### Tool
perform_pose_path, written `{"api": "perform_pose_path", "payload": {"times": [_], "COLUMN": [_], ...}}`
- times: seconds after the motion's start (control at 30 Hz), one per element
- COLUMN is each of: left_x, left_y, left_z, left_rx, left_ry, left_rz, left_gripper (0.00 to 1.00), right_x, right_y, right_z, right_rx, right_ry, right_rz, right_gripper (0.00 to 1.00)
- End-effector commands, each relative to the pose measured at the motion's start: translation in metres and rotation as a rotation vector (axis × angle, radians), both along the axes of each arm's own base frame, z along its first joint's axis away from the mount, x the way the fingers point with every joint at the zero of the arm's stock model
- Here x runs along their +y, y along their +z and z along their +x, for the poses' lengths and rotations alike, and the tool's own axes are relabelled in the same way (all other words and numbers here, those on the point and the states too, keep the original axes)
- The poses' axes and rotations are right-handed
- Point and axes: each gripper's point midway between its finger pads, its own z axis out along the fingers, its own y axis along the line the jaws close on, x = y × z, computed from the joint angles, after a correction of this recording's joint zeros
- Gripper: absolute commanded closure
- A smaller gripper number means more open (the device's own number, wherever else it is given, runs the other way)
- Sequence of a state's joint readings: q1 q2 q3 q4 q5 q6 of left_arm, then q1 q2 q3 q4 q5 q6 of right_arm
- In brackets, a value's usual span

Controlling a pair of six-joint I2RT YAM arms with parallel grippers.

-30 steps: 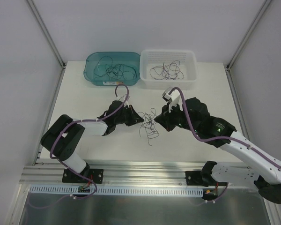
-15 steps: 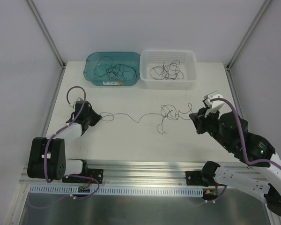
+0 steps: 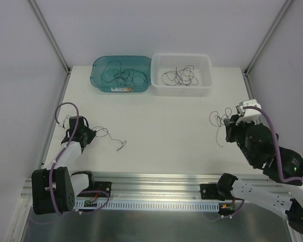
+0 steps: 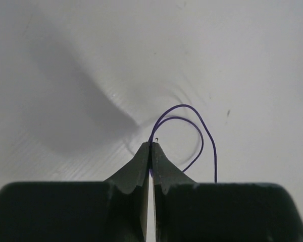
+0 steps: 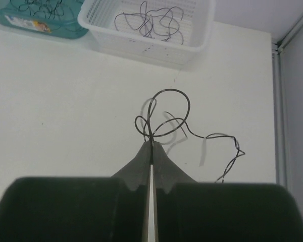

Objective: Untangle the cables

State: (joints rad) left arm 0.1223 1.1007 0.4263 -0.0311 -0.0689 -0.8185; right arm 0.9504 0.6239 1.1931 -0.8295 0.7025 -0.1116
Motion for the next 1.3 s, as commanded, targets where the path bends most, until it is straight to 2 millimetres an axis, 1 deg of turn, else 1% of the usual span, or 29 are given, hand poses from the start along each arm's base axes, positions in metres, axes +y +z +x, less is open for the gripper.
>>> {"api": "perform_pose_path", "payload": {"times": [0.0,0.07,0.13,0.17,0.23,0.27,0.33,0.37,0.4,0.43,0.47,0.5,0.53,0.6,0.63,0.67,0.7,0.77,0.8,0.83,0.87,0.9,0.93,0.97,1.0,1.07,1.1,1.13,1.27], "left_x": [0.003,-0.009,-0.022,-0.037,-0.052,-0.069,-0.08,-0.091,-0.106,-0.111,-0.117,-0.128,-0.133,-0.14,-0.149,-0.153,-0.158,-0.172,-0.176,-0.184,-0.188,-0.192,-0.196,-0.204,-0.208,-0.222,-0.227,-0.231,-0.257], "left_y": [-0.002,0.007,0.016,0.022,0.031,0.039,0.045,0.051,0.055,0.058,0.063,0.068,0.073,0.089,0.1,0.113,0.127,0.148,0.166,0.175,0.184,0.198,0.205,0.209,0.221,0.225,0.232,0.234,0.23], "left_z": [-0.01,-0.005,-0.002,-0.002,-0.002,-0.005,-0.011,-0.016,-0.022,-0.026,-0.032,-0.037,-0.041,-0.047,-0.052,-0.055,-0.056,-0.065,-0.066,-0.071,-0.072,-0.072,-0.074,-0.076,-0.077,-0.078,-0.077,-0.076,-0.069], "left_rx": [0.004,-0.022,-0.05,-0.071,-0.098,-0.12,-0.125,-0.14,-0.145,-0.147,-0.157,-0.172,-0.19,-0.249,-0.287,-0.332,-0.372,-0.439,-0.484,-0.511,-0.535,-0.573,-0.593,-0.608,-0.639,-0.643,-0.659,-0.66,-0.66], "left_ry": [0.018,-0.056,-0.119,-0.187,-0.26,-0.331,-0.38,-0.432,-0.499,-0.53,-0.569,-0.628,-0.662,-0.729,-0.799,-0.833,-0.866,-0.972,-1.003,-1.056,-1.081,-1.103,-1.128,-1.173,-1.196,-1.251,-1.262,-1.271,-1.333], "left_rz": [0.004,-0.026,-0.065,-0.088,-0.101,-0.124,-0.136,-0.128,-0.135,-0.136,-0.136,-0.158,-0.162,-0.159,-0.173,-0.174,-0.172,-0.173,-0.165,-0.155,-0.143,-0.124,-0.111,-0.088,-0.075,-0.061,-0.054,-0.05,-0.014], "left_gripper": [1.0,1.0,0.96,0.94,0.87,0.85,0.77,0.73,0.67,0.58,0.52,0.46,0.31,0.2,0.16,0.1,0.07,0.04,0.03,0.03,0.02,0.01,0.01,0.01,0.01,0.01,0.01,0.01,0.01], "right_x": [-0.039,-0.029,-0.016,-0.005,0.011,0.02,0.038,0.046,0.054,0.064,0.072,0.082,0.092,0.107,0.12,0.126,0.131,0.147,0.152,0.159,0.167,0.172,0.181,0.186,0.191,0.199,0.203,0.206,0.216], "right_y": [0.028,0.028,0.023,0.019,0.012,0.01,0.003,0.004,-0.001,-0.003,-0.002,-0.006,-0.008,-0.011,-0.017,-0.018,-0.02,-0.027,-0.03,-0.031,-0.033,-0.034,-0.034,-0.033,-0.036,-0.036,-0.037,-0.038,-0.032], "right_z": [-0.007,-0.008,-0.006,-0.001,0.003,0.008,0.015,0.018,0.023,0.024,0.026,0.029,0.028,0.029,0.027,0.028,0.028,0.027,0.026,0.023,0.024,0.023,0.016,0.015,0.016,0.012,0.012,0.01,0.006], "right_rx": [-0.084,-0.076,-0.054,-0.042,-0.018,-0.012,0.015,0.013,0.031,0.047,0.048,0.068,0.084,0.098,0.13,0.132,0.141,0.174,0.186,0.202,0.209,0.215,0.231,0.231,0.246,0.259,0.271,0.277,0.27], "right_ry": [-0.123,-0.076,-0.037,-0.024,0.017,0.03,0.064,0.077,0.087,0.127,0.151,0.177,0.232,0.288,0.349,0.376,0.395,0.458,0.479,0.512,0.533,0.557,0.617,0.635,0.65,0.691,0.697,0.712,0.758], "right_rz": [0.053,0.073,0.075,0.067,0.063,0.062,0.05,0.056,0.039,0.044,0.051,0.042,0.048,0.059,0.056,0.063,0.068,0.077,0.078,0.09,0.097,0.104,0.121,0.131,0.134,0.15,0.158,0.167,0.211], "right_gripper": [0.99,0.99,0.99,0.99,0.99,0.99,0.99,0.99,0.99,0.99,0.99,0.99,0.99,0.99,0.99,0.99,0.99,0.99,0.99,0.99,0.99,0.99,0.99,0.99,0.99,0.99,0.99,0.99,0.99]}}
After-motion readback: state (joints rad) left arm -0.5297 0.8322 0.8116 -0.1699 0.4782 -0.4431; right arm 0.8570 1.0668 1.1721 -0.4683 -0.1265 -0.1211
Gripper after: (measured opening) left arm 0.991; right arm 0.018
